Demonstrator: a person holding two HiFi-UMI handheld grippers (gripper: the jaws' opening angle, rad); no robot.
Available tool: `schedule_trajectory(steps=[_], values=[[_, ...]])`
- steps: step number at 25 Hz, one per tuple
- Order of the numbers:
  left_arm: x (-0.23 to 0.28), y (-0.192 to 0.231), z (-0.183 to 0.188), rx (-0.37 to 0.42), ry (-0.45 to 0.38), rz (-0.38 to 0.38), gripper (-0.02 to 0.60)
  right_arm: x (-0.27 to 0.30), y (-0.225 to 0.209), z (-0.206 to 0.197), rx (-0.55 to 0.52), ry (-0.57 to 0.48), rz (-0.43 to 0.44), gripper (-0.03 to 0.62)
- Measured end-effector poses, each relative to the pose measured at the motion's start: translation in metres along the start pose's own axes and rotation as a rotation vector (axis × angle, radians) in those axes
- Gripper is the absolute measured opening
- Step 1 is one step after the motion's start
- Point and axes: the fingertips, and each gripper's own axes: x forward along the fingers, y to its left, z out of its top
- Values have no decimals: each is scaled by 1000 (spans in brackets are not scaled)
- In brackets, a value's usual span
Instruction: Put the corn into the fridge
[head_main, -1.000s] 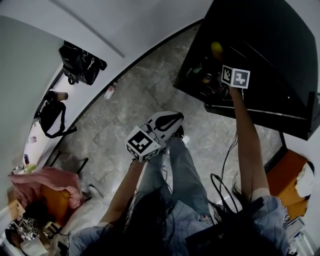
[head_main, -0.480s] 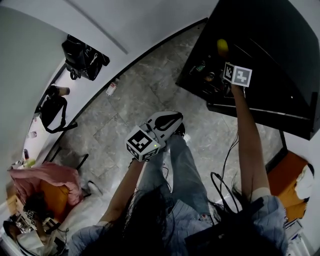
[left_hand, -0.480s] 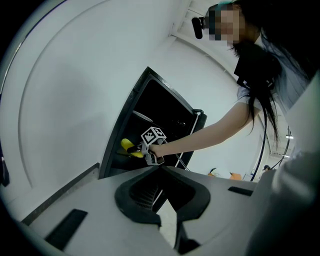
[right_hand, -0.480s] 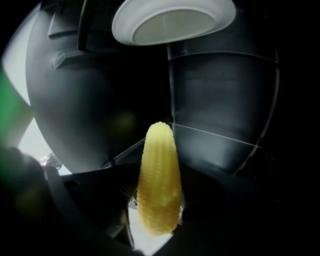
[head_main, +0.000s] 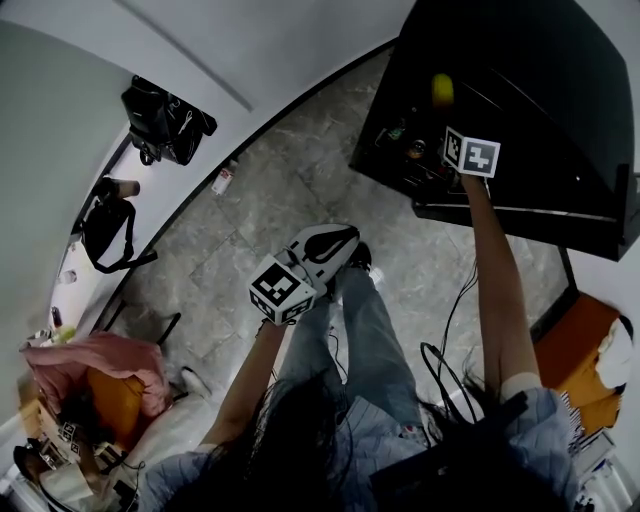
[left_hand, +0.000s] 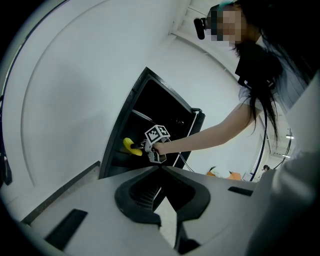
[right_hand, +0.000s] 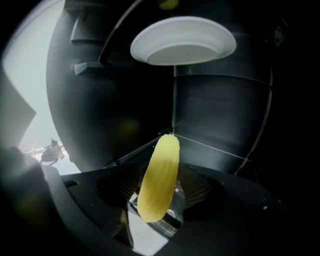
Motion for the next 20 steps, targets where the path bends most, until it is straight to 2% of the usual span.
schedule_trajectory(steps=[8, 12, 16, 20], values=[[-1, -6, 4, 5, -7, -18, 8, -27, 18, 16, -14, -65, 62, 249], [-5, -11, 4, 9, 0, -31, 8, -45, 27, 19, -16, -104, 46, 247], [-12, -16, 4, 14, 8, -40, 8, -68, 38, 21, 23, -150, 44, 247], [-16, -16, 12, 21, -4, -39, 8, -97, 58, 30, 80, -220, 102, 247]])
